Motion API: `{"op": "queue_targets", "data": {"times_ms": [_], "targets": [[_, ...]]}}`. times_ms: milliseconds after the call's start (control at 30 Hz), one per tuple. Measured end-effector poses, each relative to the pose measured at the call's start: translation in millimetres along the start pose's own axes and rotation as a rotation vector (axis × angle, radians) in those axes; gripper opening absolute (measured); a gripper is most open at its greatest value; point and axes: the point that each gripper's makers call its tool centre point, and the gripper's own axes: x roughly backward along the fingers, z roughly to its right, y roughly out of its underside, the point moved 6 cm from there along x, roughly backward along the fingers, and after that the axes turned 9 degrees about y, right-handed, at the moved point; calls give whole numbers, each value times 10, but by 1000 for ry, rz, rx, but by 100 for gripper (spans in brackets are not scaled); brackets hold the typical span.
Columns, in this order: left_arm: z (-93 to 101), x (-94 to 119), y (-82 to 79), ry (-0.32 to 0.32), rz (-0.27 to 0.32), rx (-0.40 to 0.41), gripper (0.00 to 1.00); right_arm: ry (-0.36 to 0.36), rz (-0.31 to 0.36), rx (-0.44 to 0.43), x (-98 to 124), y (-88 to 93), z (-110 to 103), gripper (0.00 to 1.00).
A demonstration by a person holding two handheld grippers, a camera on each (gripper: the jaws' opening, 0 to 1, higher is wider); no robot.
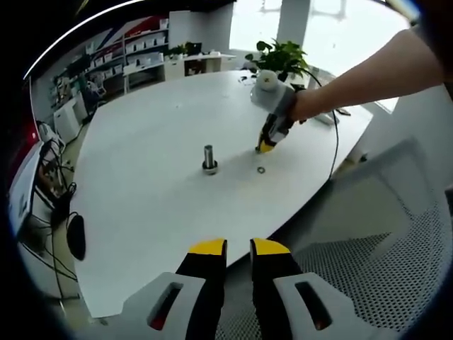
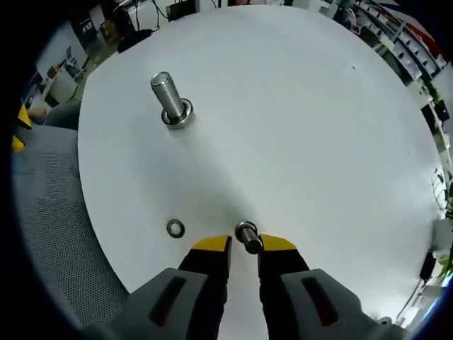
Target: Place the washer onto the threaded stud by aligning its center hole with the stud, sliding it down to the base, and recovering from edge contact or off-axis alignment until the washer reaches the visible bottom stop.
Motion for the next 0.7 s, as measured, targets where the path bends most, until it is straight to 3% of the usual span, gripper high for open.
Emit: {"op": "queue_targets", "data": {"times_ms": [333, 567, 700], "targets": [[-2, 2, -1, 0, 1, 0, 11, 39, 14, -39, 72, 109, 58, 25], [10, -1, -1, 10, -2, -6, 11, 21, 1, -86, 145, 205, -93, 25], [17, -3, -1, 16, -5, -9, 11, -21, 20, -130, 169, 158, -267, 25]]}}
